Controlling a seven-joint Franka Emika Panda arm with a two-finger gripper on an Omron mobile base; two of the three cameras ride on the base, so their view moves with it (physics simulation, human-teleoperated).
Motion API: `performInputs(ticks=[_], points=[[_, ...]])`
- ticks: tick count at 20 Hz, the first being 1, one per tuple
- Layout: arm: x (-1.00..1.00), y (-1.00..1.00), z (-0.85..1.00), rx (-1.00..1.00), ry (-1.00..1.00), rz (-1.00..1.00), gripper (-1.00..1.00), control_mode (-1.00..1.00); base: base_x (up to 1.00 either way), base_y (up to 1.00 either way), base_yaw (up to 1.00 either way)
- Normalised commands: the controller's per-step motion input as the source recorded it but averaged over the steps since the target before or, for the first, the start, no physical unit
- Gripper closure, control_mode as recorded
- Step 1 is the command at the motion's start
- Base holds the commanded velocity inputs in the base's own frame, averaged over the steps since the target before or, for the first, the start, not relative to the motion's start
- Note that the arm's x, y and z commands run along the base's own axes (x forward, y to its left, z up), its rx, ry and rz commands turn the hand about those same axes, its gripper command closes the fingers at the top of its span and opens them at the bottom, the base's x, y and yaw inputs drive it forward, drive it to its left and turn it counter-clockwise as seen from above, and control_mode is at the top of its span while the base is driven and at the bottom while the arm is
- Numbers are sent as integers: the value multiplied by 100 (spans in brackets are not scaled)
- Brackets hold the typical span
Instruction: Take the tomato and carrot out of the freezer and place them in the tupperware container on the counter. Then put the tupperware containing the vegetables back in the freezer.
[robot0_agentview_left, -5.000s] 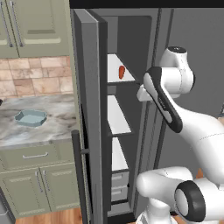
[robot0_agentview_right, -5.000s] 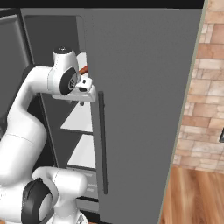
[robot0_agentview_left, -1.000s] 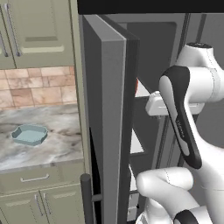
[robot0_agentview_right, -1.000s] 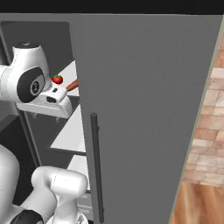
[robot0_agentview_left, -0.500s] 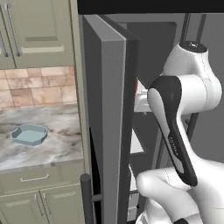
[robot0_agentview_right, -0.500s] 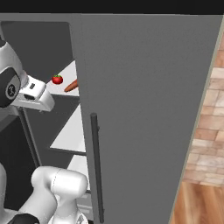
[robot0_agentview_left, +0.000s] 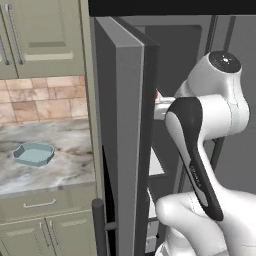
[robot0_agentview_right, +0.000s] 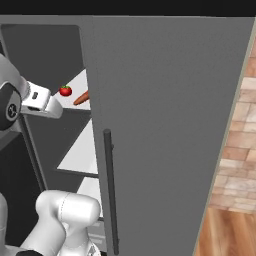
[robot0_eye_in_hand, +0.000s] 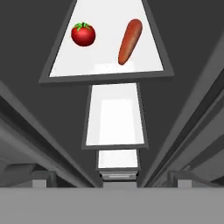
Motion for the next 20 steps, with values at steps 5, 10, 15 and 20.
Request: performInputs(ticks=[5, 10, 15, 20], points=[[47, 0, 0, 0, -18, 0, -100, -100, 0, 0, 0], [53, 0, 0, 0, -14, -1, -100, -100, 0, 0, 0], [43, 0, 1, 0, -8, -2, -100, -100, 0, 0, 0], [44, 0, 0, 0, 0, -8, -100, -100, 0, 0, 0]])
